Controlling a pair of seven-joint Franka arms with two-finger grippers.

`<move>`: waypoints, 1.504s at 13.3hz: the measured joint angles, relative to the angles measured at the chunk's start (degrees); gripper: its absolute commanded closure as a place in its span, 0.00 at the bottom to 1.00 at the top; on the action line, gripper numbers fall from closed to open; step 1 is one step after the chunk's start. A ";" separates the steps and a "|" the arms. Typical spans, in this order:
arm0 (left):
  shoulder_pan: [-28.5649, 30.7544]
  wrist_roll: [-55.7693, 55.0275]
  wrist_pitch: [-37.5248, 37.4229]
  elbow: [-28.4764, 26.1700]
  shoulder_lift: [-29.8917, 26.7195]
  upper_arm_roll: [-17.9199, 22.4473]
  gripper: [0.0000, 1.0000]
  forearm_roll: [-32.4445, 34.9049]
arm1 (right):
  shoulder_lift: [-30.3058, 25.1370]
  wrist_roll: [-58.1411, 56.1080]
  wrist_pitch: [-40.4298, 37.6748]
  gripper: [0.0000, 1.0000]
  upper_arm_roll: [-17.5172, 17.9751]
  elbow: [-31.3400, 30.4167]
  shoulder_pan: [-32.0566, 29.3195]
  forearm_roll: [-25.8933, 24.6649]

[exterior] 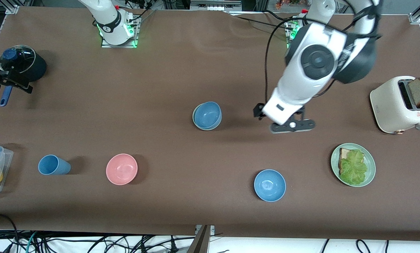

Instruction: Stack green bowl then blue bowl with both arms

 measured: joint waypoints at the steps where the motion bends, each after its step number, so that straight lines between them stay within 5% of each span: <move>1: 0.00 0.04 -1.92 -0.03 -1.02 1.12 0.00 0.00 | 0.00 0.00 0.00 0.01 0.00 0.00 0.00 0.00; 8: 4.52 19.05 -10.25 -2.31 -9.57 9.40 0.00 0.01 | 0.00 0.00 0.00 0.01 -0.01 0.00 -0.01 0.00; 10: 12.95 23.25 -10.50 -6.82 -13.78 5.10 0.00 0.27 | 0.00 0.00 0.00 0.01 0.00 0.01 -0.01 0.00; 14: 28.21 23.86 -8.39 -14.98 -20.02 -11.62 0.00 4.94 | 0.00 0.00 -0.02 0.01 0.00 0.01 -0.02 0.00; 20: 31.86 23.89 -5.81 -18.97 -22.62 -13.54 0.00 5.12 | 0.00 0.01 -0.02 0.01 -0.01 0.01 -0.02 0.00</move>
